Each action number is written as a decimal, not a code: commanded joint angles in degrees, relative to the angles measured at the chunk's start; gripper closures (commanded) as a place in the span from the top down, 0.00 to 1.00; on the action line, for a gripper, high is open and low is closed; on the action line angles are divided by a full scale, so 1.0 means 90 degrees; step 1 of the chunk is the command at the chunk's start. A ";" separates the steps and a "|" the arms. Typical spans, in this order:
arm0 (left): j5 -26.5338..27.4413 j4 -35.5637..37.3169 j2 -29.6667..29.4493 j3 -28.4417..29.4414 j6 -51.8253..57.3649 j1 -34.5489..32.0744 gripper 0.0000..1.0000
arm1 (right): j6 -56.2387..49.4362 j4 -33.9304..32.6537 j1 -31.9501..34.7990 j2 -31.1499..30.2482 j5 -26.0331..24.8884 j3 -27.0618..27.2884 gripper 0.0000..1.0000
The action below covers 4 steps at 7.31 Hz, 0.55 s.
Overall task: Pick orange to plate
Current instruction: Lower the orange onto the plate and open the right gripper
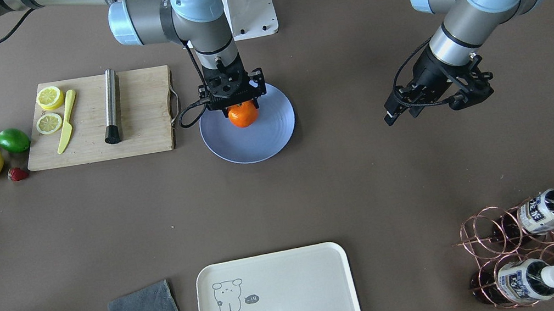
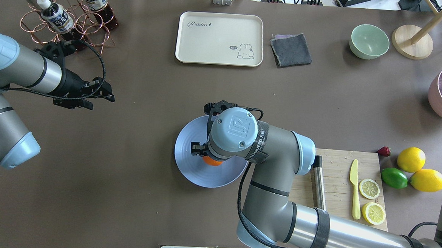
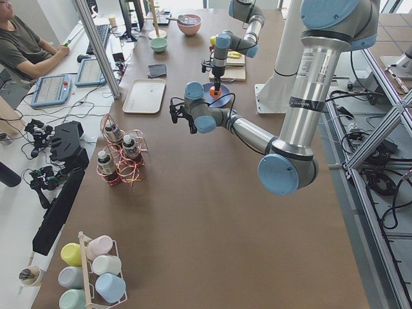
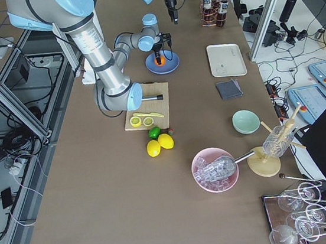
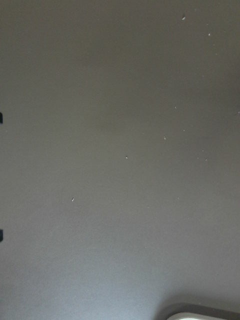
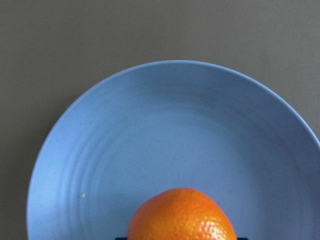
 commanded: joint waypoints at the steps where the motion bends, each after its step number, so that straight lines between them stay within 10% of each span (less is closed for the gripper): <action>1: 0.0009 -0.0007 0.0001 0.0048 0.0001 0.0015 0.77 | -0.0001 0.0018 -0.0072 -0.0048 -0.0047 -0.0015 0.99; 4: 0.0000 0.0002 -0.0009 0.0029 -0.0009 0.0025 0.79 | -0.0001 0.0009 0.0005 -0.0077 -0.0077 0.0160 1.00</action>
